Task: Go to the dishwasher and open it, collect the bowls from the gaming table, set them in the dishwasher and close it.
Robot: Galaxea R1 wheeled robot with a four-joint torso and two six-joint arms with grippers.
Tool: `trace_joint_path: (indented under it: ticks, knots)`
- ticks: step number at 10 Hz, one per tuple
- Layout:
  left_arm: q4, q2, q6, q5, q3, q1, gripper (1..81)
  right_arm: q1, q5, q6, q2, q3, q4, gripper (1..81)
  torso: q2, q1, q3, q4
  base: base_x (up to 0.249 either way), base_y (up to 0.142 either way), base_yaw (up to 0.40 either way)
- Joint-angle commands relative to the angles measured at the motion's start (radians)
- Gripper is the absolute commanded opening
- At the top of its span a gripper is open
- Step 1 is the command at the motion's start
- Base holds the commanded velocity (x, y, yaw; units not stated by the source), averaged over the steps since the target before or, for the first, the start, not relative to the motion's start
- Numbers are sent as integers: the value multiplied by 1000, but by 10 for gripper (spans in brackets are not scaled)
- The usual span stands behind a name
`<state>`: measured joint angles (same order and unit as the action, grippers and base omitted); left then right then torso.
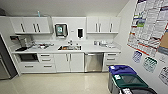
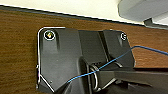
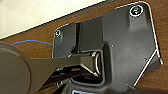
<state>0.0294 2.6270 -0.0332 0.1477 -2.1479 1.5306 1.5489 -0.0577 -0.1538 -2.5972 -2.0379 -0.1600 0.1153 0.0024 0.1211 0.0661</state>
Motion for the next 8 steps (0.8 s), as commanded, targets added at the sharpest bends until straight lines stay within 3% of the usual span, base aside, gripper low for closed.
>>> trace_joint_path:
  ticks: [1,8]
  knots:
    - [-11,-24,-8,-54,13,-39,811,-40,64,-4,26,16,8,811,0,0,0,0,183,0,0]
    - [-11,-19,-7,-54,14,-39,811,-43,62,-4,23,16,8,811,0,-1,0,0,120,0,0]
